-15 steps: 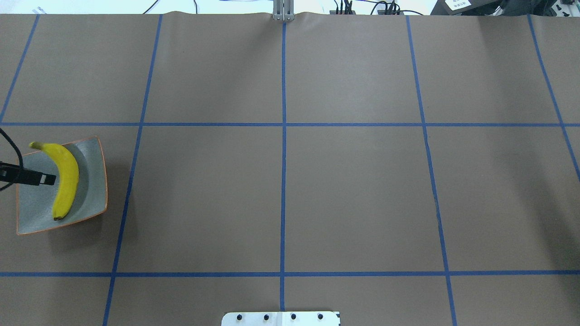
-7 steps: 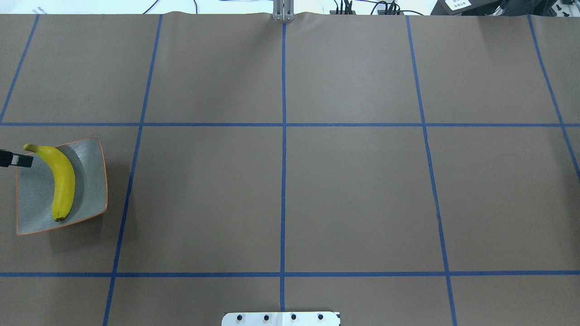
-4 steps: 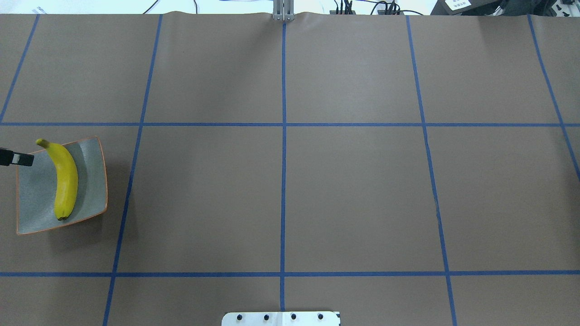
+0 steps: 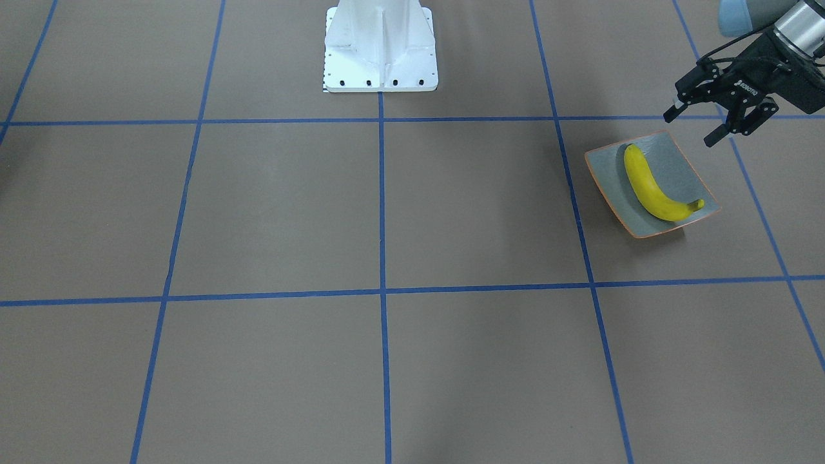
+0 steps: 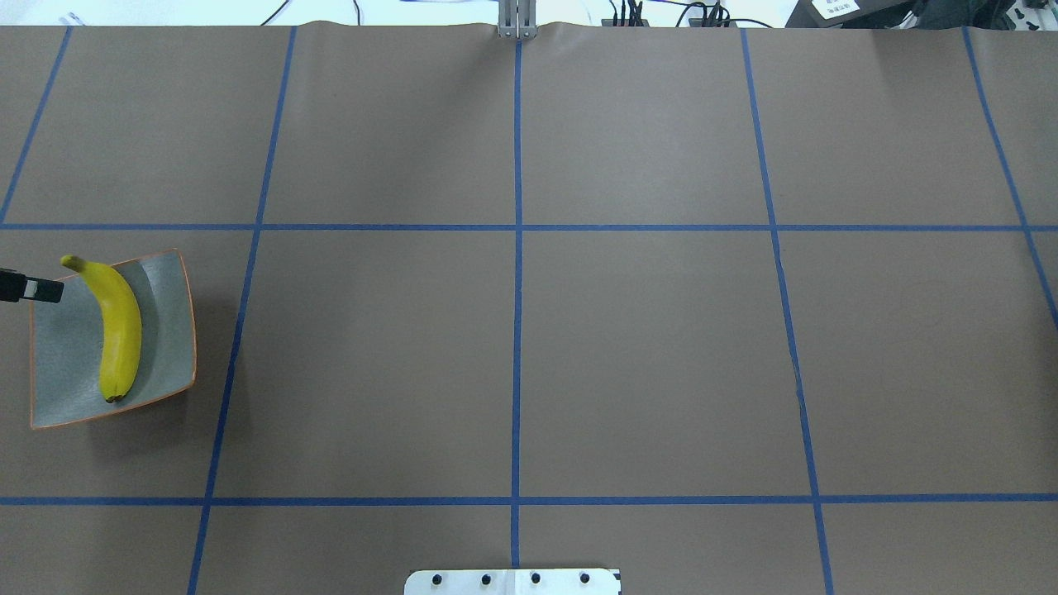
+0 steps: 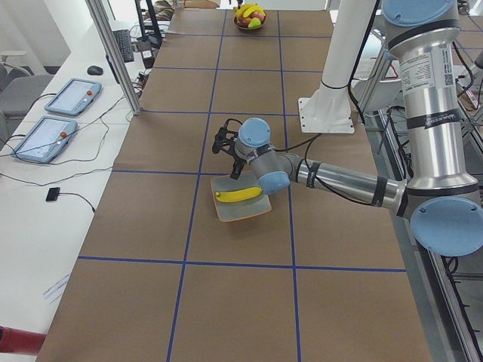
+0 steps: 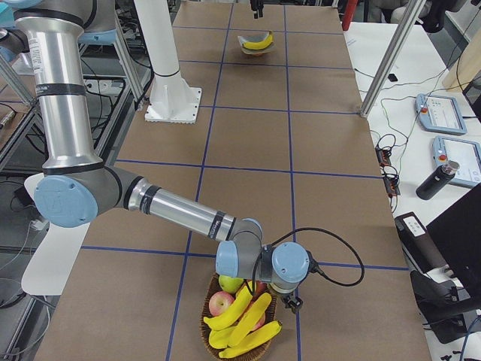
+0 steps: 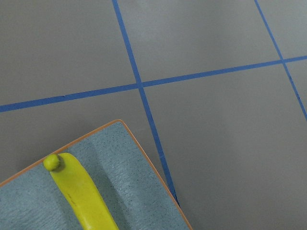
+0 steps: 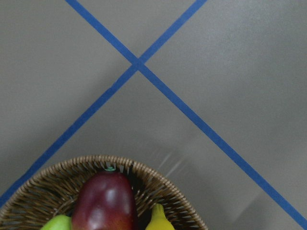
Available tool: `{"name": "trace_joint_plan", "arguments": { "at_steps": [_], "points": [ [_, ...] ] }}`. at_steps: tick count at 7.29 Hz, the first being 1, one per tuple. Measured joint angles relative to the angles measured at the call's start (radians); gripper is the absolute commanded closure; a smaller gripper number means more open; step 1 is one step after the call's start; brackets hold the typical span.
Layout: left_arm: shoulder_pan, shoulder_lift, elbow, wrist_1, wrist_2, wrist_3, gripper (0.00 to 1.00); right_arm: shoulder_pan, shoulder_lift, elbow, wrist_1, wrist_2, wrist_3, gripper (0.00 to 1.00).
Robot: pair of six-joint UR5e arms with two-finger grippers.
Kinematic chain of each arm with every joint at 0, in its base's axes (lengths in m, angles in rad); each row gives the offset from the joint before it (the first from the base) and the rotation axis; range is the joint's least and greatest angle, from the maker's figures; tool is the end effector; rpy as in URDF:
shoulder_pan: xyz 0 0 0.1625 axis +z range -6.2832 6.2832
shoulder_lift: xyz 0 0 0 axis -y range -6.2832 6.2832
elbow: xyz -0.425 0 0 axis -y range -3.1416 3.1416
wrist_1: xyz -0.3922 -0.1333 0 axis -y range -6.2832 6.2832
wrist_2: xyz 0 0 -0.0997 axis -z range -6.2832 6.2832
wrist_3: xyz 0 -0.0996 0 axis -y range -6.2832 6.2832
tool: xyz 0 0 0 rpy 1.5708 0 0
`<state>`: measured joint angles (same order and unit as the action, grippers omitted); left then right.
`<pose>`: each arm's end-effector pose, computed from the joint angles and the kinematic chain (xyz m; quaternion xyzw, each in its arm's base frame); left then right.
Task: Transfer all bananas from basket to plate
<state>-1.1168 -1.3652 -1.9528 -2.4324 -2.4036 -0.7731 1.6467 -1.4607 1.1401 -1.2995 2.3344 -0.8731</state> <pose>0.1252 -0.3926 0.4579 0.1687 0.5483 0.0719 0.8159 0.1033 -0.5086 0.7853 0.1498 -0.3418 -0.3516 0.8586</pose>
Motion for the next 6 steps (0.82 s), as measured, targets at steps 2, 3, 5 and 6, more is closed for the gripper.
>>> {"name": "trace_joint_plan", "arguments": {
  "at_steps": [2,3,5,6],
  "points": [
    [0.0,0.001,0.0,0.001,0.002,0.0,0.0,0.001,-0.002,-0.013,0.0,-0.026,-0.012,0.1],
    [0.001,0.001,0.0,0.0,0.002,0.0,0.0,0.001,-0.01,-0.015,0.0,-0.044,-0.014,0.11],
    [0.001,0.001,0.0,0.0,0.003,0.0,0.0,0.001,-0.033,-0.018,-0.001,-0.064,-0.023,0.15],
    [0.002,0.001,0.0,-0.001,0.003,0.001,0.0,0.001,-0.045,-0.019,-0.001,-0.065,-0.026,0.18]
  ]
}}
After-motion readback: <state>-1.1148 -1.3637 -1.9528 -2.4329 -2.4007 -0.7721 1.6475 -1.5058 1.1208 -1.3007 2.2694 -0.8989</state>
